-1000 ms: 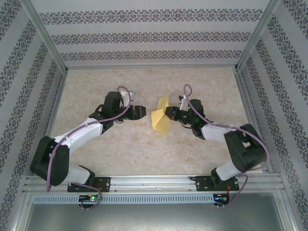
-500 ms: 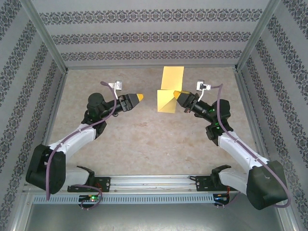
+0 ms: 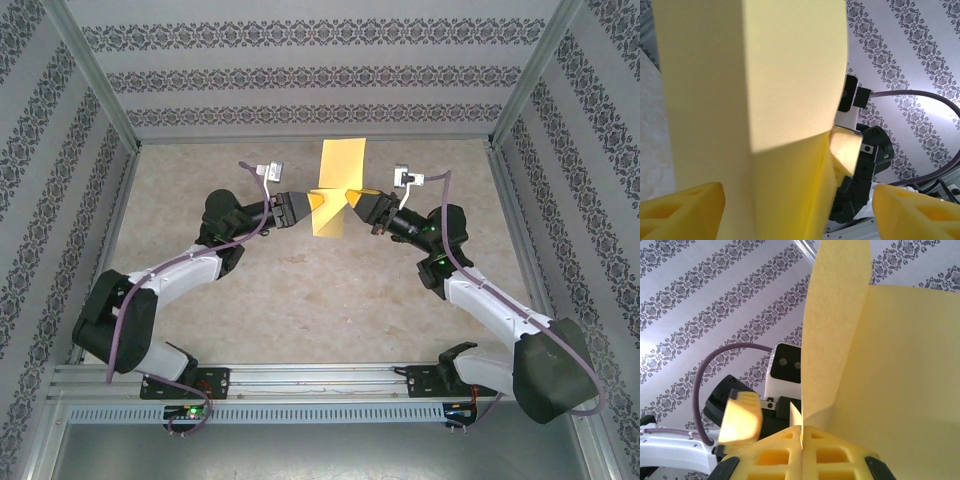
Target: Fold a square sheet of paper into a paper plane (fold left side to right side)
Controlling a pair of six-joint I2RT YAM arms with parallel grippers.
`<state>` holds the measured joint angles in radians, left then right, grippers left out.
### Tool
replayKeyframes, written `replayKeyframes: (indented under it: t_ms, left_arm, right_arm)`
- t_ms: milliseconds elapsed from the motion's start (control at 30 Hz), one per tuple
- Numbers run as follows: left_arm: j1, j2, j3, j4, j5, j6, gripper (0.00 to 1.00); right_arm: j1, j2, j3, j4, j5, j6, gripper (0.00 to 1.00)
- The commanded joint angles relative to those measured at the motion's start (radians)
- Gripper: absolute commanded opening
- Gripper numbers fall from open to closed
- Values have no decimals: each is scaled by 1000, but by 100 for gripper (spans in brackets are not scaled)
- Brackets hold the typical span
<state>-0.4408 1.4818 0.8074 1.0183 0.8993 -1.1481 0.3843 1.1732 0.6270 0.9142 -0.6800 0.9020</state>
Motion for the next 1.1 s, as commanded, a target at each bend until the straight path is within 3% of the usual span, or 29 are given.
replayKeyframes:
  t_ms: [0, 167, 333, 600, 733, 900, 967, 1067]
  left_arm:
    - [-13, 28, 28, 112, 26, -52, 74]
    - [-17, 37, 29, 134, 36, -68, 65]
    - [-17, 34, 27, 120, 41, -49, 46]
    - [-16, 34, 30, 74, 26, -27, 15]
    - [-14, 12, 30, 7, 23, 11, 7]
    - [-10, -77, 44, -300, -7, 196, 1]
    - [-11, -129, 72, -547, -53, 328, 0]
    - [-17, -190, 148, -974, -206, 577, 0]
  right_arm:
    - [10, 9, 27, 72, 12, 9, 0]
    - [10, 23, 13, 74, 21, 14, 0]
    - [7, 34, -18, 72, 62, 11, 0]
    - [-1, 22, -44, 62, 77, 7, 15]
    - [-7, 2, -62, 40, 85, -4, 27]
    - [-37, -95, -96, -125, 135, -86, 43]
    - [-40, -155, -88, -304, 193, -162, 48]
    - [-40, -234, -49, -640, 371, -286, 56]
